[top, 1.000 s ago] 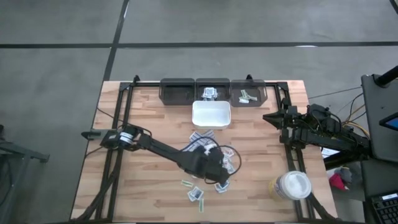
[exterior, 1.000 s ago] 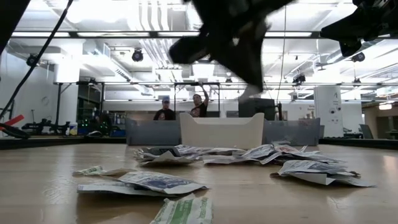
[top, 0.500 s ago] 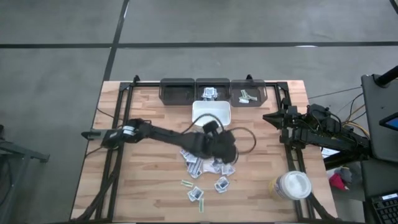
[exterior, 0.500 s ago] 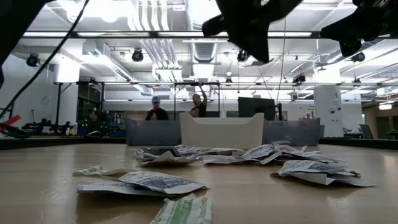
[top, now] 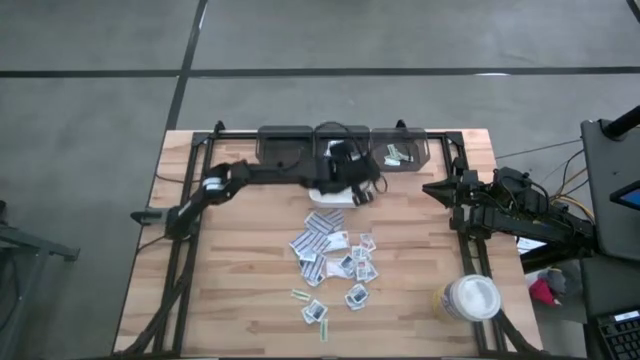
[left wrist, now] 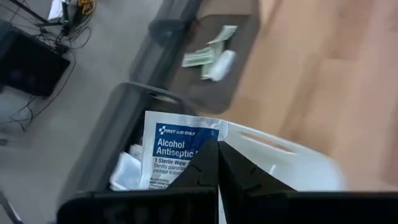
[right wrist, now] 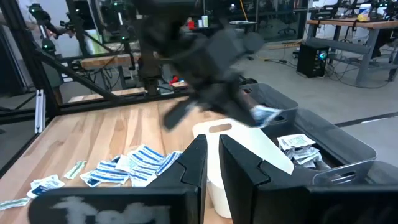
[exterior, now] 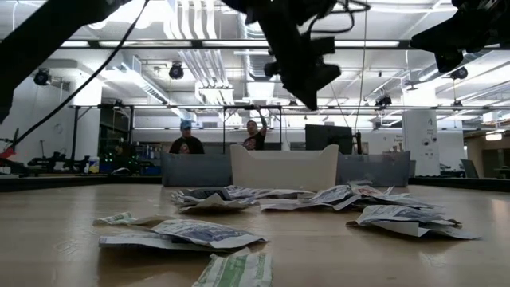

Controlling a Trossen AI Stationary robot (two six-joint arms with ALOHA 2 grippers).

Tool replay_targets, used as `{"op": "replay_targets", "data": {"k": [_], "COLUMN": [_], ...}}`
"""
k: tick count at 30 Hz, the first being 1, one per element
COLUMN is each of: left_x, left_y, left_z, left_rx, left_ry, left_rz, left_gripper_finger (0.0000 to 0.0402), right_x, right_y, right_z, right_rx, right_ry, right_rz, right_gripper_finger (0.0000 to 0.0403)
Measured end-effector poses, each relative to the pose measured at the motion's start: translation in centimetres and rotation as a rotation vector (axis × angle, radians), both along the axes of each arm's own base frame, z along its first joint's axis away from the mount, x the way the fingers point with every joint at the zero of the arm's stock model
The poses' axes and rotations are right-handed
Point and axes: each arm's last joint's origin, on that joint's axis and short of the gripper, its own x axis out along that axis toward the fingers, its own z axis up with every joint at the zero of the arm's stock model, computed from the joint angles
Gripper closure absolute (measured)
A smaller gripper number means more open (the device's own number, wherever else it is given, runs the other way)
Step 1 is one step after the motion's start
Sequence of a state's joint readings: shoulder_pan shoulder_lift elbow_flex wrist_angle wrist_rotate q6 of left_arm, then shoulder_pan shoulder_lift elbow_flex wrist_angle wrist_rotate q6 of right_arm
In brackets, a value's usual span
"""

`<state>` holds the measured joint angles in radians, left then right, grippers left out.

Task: Pick & Place First Aid Supplies
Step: Put the blue alcohol pad into the middle gray bin

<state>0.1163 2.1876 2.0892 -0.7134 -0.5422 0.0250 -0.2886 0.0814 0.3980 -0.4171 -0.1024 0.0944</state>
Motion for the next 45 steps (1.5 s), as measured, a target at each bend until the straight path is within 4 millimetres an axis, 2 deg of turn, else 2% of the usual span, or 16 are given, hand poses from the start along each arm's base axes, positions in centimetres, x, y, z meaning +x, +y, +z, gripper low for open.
{"op": "replay_targets", "data": {"k": [5, 13, 20, 25, 34, 45], "left_x": [-0.6, -2.3, -2.9, -2.8, -1.9, -1.8], "left_y": [4.5, 10.7, 14.2, 15.5, 15.9, 16.2], "left_z": [0.1, -0.6, -2.2, -3.9, -7.6, -8.2], "left_rx": [-0.012, -0.136, -0.257, -0.326, -0.429, -0.450], "left_ry": [0.010, -0.013, -0.085, -0.096, -0.078, -0.087], "left_rz": [-0.026, -0.049, -0.024, -0.015, 0.015, 0.043], "left_gripper_finger": [0.0401, 0.0401, 0.0401, 0.0401, 0.0401, 0.0401], "right_x": [0.0, 0.0, 0.0, 0.0, 0.0, 0.0], "right_y": [0.0, 0.0, 0.0, 0.0, 0.0, 0.0], "right_z": [0.0, 0.0, 0.0, 0.0, 0.0, 0.0], "right_rx": [0.003, 0.002, 0.002, 0.002, 0.002, 0.002], "right_ry": [-0.001, -0.001, -0.002, -0.001, -0.002, -0.002], "right_rz": [0.000, 0.000, 0.000, 0.000, 0.000, 0.000], "right_gripper_finger": [0.0364, 0.0364, 0.0364, 0.0364, 0.0364, 0.0364]}}
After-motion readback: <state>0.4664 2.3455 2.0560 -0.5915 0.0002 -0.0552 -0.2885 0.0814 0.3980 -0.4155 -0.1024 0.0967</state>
